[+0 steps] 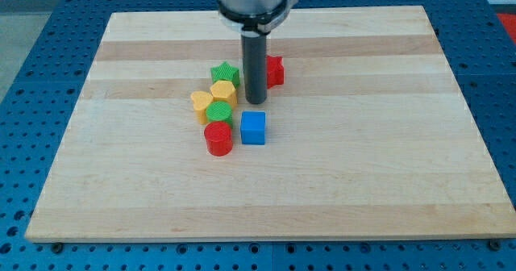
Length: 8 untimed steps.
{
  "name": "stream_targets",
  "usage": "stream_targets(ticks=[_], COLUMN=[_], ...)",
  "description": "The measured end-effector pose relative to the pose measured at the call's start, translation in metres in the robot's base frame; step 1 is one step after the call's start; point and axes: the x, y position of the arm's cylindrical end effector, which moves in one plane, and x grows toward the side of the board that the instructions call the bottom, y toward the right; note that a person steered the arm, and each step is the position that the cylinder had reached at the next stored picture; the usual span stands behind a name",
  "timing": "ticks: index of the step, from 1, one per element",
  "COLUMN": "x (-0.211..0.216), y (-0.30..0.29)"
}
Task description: Place yellow hexagon to the left of the green star
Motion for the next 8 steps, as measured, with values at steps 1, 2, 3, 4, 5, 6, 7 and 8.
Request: stream_targets(ticks=[1,2,3,4,5,6,7,8], x=[0.013,0.014,0.014,0.013,0.013,0.013,0.007,-0.016], y=[-0.032,-0.052,-0.037,-0.026,-0.046,-0.069,-0.09,-0.09])
